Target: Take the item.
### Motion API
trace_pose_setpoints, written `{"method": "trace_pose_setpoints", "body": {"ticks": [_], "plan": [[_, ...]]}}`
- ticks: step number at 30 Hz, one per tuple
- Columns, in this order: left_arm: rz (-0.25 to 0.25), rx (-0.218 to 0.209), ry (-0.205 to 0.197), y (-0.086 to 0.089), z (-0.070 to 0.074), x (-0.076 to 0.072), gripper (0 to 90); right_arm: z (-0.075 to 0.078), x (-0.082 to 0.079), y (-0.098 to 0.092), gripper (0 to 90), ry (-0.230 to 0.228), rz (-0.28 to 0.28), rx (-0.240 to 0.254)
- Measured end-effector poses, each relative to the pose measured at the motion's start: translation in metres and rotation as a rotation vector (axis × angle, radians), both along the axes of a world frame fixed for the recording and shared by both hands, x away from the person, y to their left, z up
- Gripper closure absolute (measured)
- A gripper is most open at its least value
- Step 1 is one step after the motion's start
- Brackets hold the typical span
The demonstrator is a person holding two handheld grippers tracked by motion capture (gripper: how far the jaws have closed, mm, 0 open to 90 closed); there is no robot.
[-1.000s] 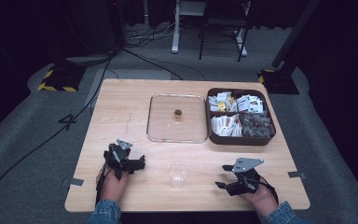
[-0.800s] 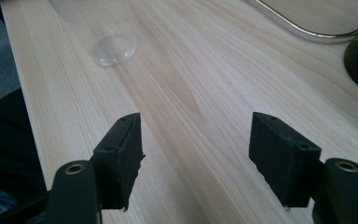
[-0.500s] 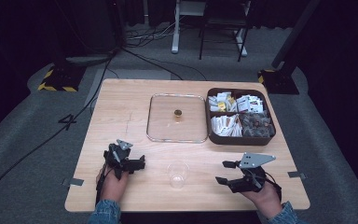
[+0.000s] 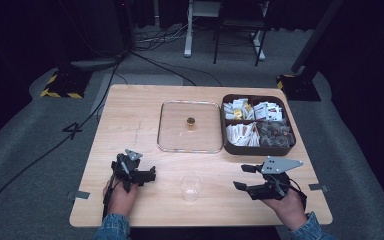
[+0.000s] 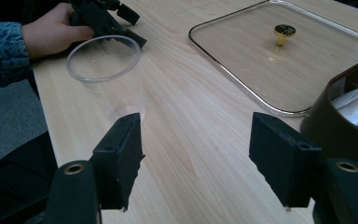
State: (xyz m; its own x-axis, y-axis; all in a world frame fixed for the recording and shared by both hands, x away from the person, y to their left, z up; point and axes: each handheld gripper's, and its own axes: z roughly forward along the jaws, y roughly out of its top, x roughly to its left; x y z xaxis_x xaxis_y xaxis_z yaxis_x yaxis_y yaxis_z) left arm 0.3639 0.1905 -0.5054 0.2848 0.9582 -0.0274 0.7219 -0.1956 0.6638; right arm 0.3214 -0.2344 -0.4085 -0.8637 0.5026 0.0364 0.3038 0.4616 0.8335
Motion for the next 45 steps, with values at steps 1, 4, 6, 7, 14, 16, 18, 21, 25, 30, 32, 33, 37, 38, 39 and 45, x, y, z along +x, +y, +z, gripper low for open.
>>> {"method": "trace_pose_setpoints", "body": {"ticks": [1, 4, 6, 7, 14, 16, 18, 21, 25, 30, 32, 33, 37, 38, 39, 45], "plan": [[0.000, 0.000, 0.000, 0.000, 0.000, 0.000, 0.1, 0.001, 0.001, 0.000, 34.4, -0.002, -0.003, -0.004], [0.001, 0.000, 0.002, 0.000, 0.000, 0.000, 0.1, 0.006, 0.006, -0.001, 34.3, -0.011, -0.015, -0.016], [0.001, -0.002, 0.002, 0.000, 0.000, 0.000, 0.1, 0.008, 0.008, -0.002, 34.2, -0.016, -0.022, -0.021], [0.001, 0.000, 0.001, 0.000, 0.000, 0.000, 0.1, 0.014, 0.014, -0.004, 34.3, -0.033, -0.036, -0.030], [-0.010, 0.001, -0.001, 0.001, 0.000, 0.001, 0.1, 0.032, 0.037, -0.014, 34.2, -0.047, -0.082, -0.051], [-0.014, 0.002, -0.001, 0.001, 0.000, 0.001, 0.1, 0.038, 0.047, -0.020, 34.2, -0.046, -0.106, -0.056], [-0.024, 0.001, -0.001, 0.002, 0.000, 0.001, 0.1, 0.043, 0.059, -0.026, 34.2, -0.052, -0.134, -0.062], [-0.038, -0.001, 0.000, 0.003, 0.000, 0.001, 0.1, 0.046, 0.071, -0.034, 34.2, -0.051, -0.166, -0.077], [-0.048, 0.004, -0.003, 0.004, 0.000, 0.001, 0.1, 0.046, 0.084, -0.042, 34.2, -0.041, -0.206, -0.094], [-0.053, 0.005, 0.000, 0.006, 0.000, 0.001, 0.0, 0.046, 0.112, -0.062, 33.9, -0.030, -0.285, -0.110], [-0.054, 0.005, 0.000, 0.006, 0.000, 0.002, 0.0, 0.046, 0.116, -0.065, 33.9, -0.026, -0.297, -0.110], [-0.052, 0.003, -0.002, 0.007, 0.000, 0.002, 0.0, 0.045, 0.120, -0.069, 34.0, -0.016, -0.311, -0.109], [-0.052, 0.002, -0.001, 0.007, 0.000, 0.002, 0.0, 0.038, 0.138, -0.088, 32.7, 0.007, -0.387, -0.128], [-0.052, 0.003, -0.001, 0.007, 0.000, 0.002, 0.0, 0.035, 0.141, -0.091, 31.0, 0.015, -0.404, -0.133], [-0.052, 0.003, 0.000, 0.007, 0.000, 0.002, 0.0, 0.033, 0.145, -0.094, 29.4, 0.023, -0.421, -0.138], [-0.045, 0.001, -0.001, 0.006, 0.000, 0.003, 0.0, 0.021, 0.162, -0.109, 26.8, 0.060, -0.490, -0.155]]}}
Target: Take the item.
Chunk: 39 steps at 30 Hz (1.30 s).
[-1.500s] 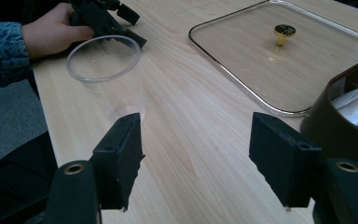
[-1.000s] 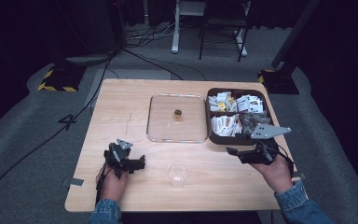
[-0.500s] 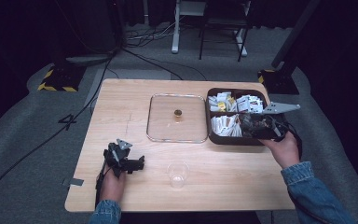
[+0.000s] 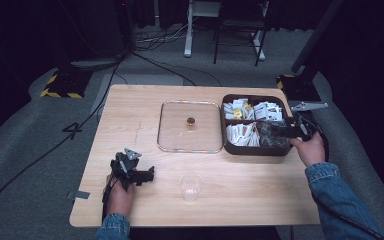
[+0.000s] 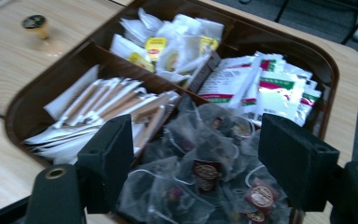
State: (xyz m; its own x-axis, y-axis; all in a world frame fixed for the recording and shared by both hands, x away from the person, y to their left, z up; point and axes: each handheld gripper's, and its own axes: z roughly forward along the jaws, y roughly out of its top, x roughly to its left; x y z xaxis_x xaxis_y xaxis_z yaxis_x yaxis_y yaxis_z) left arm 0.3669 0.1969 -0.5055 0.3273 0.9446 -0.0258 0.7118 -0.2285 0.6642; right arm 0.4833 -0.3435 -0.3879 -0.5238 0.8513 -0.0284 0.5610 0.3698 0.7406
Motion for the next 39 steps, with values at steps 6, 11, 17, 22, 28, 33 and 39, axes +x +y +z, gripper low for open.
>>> {"method": "trace_pose_setpoints", "body": {"ticks": [6, 11, 17, 22, 28, 33, 39], "plan": [[0.000, 0.001, 0.002, 0.000, 0.000, 0.000, 0.0, -0.013, 0.015, -0.007, 32.8, 0.046, -0.023, 0.002], [0.000, 0.001, 0.002, 0.000, 0.000, 0.000, 0.0, -0.022, 0.022, -0.008, 37.0, 0.069, -0.032, 0.003], [0.002, -0.001, 0.004, 0.000, 0.000, 0.000, 0.0, -0.037, 0.030, -0.006, 42.0, 0.112, -0.040, 0.007], [0.002, 0.000, 0.003, 0.000, 0.000, 0.000, 0.0, -0.042, 0.032, -0.007, 51.9, 0.128, -0.054, -0.006], [0.002, 0.000, 0.003, 0.000, 0.000, 0.000, 0.0, -0.044, 0.033, -0.010, 66.7, 0.141, -0.063, 0.015], [0.002, 0.001, 0.003, 0.000, 0.000, 0.000, 0.0, -0.042, 0.031, -0.011, 73.9, 0.132, -0.056, 0.025], [0.003, -0.001, 0.004, 0.000, 0.000, 0.000, 0.0, -0.037, 0.029, -0.014, 75.8, 0.109, -0.053, 0.057]]}}
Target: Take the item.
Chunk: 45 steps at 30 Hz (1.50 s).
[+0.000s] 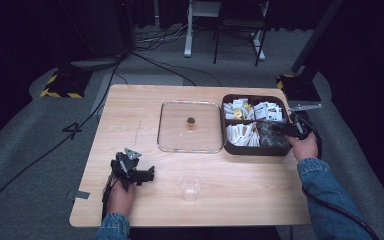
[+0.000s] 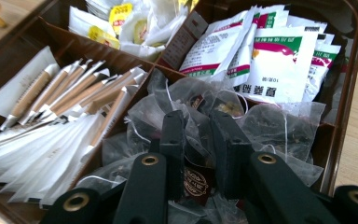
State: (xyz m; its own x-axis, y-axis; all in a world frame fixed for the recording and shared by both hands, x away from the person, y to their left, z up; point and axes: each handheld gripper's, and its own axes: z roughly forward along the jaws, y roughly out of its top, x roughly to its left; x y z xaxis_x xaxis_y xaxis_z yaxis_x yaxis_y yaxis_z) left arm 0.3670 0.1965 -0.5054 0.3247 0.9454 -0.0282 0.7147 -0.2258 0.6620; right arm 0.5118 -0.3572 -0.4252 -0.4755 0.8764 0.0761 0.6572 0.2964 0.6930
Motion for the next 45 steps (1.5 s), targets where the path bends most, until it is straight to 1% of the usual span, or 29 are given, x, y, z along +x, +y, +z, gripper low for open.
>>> {"method": "trace_pose_setpoints", "body": {"ticks": [2, 5, 6, 7, 13, 14, 15, 17, 18, 21, 25, 26, 29, 32, 33, 34, 36, 37, 39, 41, 42, 43, 45], "plan": [[0.000, 0.001, -0.001, 0.000, 0.000, 0.000, 0.0, 0.002, -0.001, 0.000, 75.9, -0.009, 0.003, 0.007], [-0.001, 0.002, 0.000, 0.000, 0.000, 0.000, 0.0, 0.007, -0.004, -0.001, 75.9, -0.023, 0.010, 0.031], [-0.001, 0.002, 0.000, 0.000, 0.000, 0.000, 0.0, 0.007, -0.004, -0.001, 75.9, -0.023, 0.010, 0.031], [-0.001, 0.002, 0.000, 0.000, 0.000, 0.000, 0.0, 0.012, -0.007, -0.002, 75.9, -0.034, 0.015, 0.045], [-0.001, 0.002, 0.000, 0.000, 0.000, 0.000, 0.0, 0.026, -0.014, -0.005, 76.0, -0.061, 0.036, 0.114], [-0.001, 0.002, 0.000, 0.000, 0.000, 0.000, 0.0, 0.026, -0.014, -0.005, 76.0, -0.061, 0.036, 0.114], [-0.001, 0.002, 0.000, 0.000, 0.000, 0.000, 0.0, 0.032, -0.017, -0.004, 76.0, -0.068, 0.051, 0.140], [0.000, 0.000, 0.000, 0.000, 0.000, 0.000, 0.0, 0.035, -0.019, -0.004, 76.0, -0.075, 0.059, 0.146], [-0.001, 0.002, 0.000, 0.000, 0.000, 0.000, 0.0, 0.041, -0.024, -0.001, 76.0, -0.085, 0.081, 0.163], [0.000, 0.002, 0.000, 0.000, 0.000, 0.000, 0.0, 0.050, -0.031, 0.002, 76.0, -0.097, 0.110, 0.171], [0.007, 0.000, 0.000, -0.001, 0.000, 0.000, 0.0, 0.063, -0.043, 0.006, 76.0, -0.128, 0.154, 0.193], [0.010, -0.001, 0.000, -0.001, 0.000, 0.000, 0.0, 0.066, -0.046, 0.008, 76.0, -0.137, 0.169, 0.196], [0.013, -0.001, 0.000, -0.001, 0.000, 0.000, 0.0, 0.073, -0.054, 0.013, 76.0, -0.146, 0.205, 0.191], [0.015, 0.000, -0.001, -0.002, 0.000, 0.000, 0.0, 0.078, -0.062, 0.018, 76.0, -0.155, 0.231, 0.189], [0.015, 0.000, -0.001, -0.002, 0.000, 0.000, 0.0, 0.078, -0.062, 0.018, 76.0, -0.155, 0.231, 0.189], [0.019, 0.001, -0.003, -0.002, 0.000, 0.001, 0.0, 0.081, -0.067, 0.022, 76.0, -0.161, 0.250, 0.194], [0.019, 0.002, -0.001, -0.002, 0.000, 0.001, 0.0, 0.082, -0.068, 0.024, 76.0, -0.163, 0.255, 0.199], [0.021, -0.002, 0.000, -0.003, 0.000, 0.001, 0.0, 0.085, -0.073, 0.029, 76.0, -0.164, 0.275, 0.203], [0.021, -0.003, -0.001, -0.003, 0.000, 0.001, 0.0, 0.087, -0.077, 0.034, 76.0, -0.162, 0.298, 0.202], [0.021, -0.001, 0.000, -0.002, 0.000, 0.000, 0.0, 0.090, -0.083, 0.042, 76.1, -0.161, 0.327, 0.186], [0.021, -0.001, 0.000, -0.002, 0.000, 0.000, 0.0, 0.090, -0.083, 0.042, 76.1, -0.161, 0.327, 0.186], [0.020, -0.001, -0.001, -0.002, 0.000, 0.001, 0.0, 0.094, -0.090, 0.051, 76.2, -0.171, 0.361, 0.167], [0.021, -0.001, -0.001, -0.002, 0.000, 0.001, 0.0, 0.095, -0.093, 0.054, 76.1, -0.175, 0.372, 0.167]]}}
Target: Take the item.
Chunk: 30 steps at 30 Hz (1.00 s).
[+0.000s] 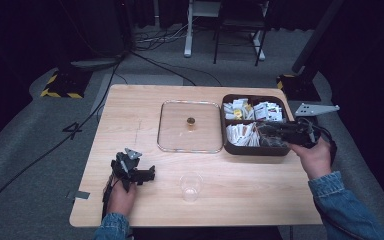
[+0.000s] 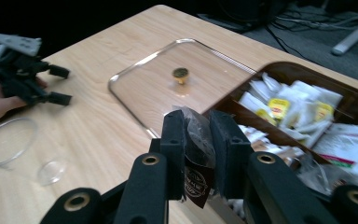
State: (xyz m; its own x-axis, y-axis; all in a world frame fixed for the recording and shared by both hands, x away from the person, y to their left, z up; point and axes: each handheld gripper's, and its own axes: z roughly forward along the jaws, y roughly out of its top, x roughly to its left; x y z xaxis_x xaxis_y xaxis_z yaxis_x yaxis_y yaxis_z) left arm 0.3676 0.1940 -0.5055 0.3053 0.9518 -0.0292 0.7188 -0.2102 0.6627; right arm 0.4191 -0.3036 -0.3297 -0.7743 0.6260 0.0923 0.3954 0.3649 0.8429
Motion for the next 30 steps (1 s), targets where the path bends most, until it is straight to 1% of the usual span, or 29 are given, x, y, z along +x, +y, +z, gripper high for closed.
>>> {"method": "trace_pose_setpoints", "body": {"ticks": [1, 3, 4, 13, 18, 23, 24, 25, 28, 29, 30], "plan": [[0.000, 0.000, 0.000, 0.000, 0.000, 0.000, 0.0, 0.004, -0.007, 0.008, 76.1, -0.010, 0.028, 0.002], [0.000, 0.001, 0.001, 0.000, 0.000, 0.000, 0.0, 0.005, -0.009, 0.011, 76.2, -0.015, 0.037, 0.003], [0.000, -0.001, 0.000, 0.000, 0.000, 0.000, 0.0, 0.007, -0.015, 0.020, 76.1, -0.017, 0.068, 0.010], [0.008, 0.002, 0.001, 0.000, 0.000, -0.001, 0.1, 0.011, -0.032, 0.056, 76.1, -0.032, 0.188, 0.012], [0.025, 0.005, 0.000, -0.001, 0.000, -0.002, 0.0, 0.012, -0.039, 0.073, 76.1, -0.037, 0.251, 0.012], [0.035, 0.002, 0.000, -0.002, 0.000, -0.004, 0.0, 0.009, -0.044, 0.092, 76.2, -0.024, 0.309, 0.015], [0.035, 0.002, 0.000, -0.002, 0.000, -0.004, 0.1, 0.009, -0.044, 0.092, 76.2, -0.024, 0.309, 0.015], [0.035, 0.003, 0.000, -0.002, 0.000, -0.003, 0.1, 0.007, -0.046, 0.099, 76.1, -0.017, 0.327, 0.012], [0.035, 0.002, 0.001, -0.002, 0.000, -0.003, 0.0, 0.006, -0.047, 0.105, 76.2, -0.013, 0.341, 0.016], [0.028, 0.004, 0.000, -0.002, 0.000, -0.003, 0.0, 0.003, -0.048, 0.111, 76.2, -0.008, 0.356, 0.019], [0.029, 0.002, 0.001, -0.002, 0.000, -0.002, 0.0, 0.003, -0.049, 0.113, 76.2, -0.005, 0.361, 0.020]]}}
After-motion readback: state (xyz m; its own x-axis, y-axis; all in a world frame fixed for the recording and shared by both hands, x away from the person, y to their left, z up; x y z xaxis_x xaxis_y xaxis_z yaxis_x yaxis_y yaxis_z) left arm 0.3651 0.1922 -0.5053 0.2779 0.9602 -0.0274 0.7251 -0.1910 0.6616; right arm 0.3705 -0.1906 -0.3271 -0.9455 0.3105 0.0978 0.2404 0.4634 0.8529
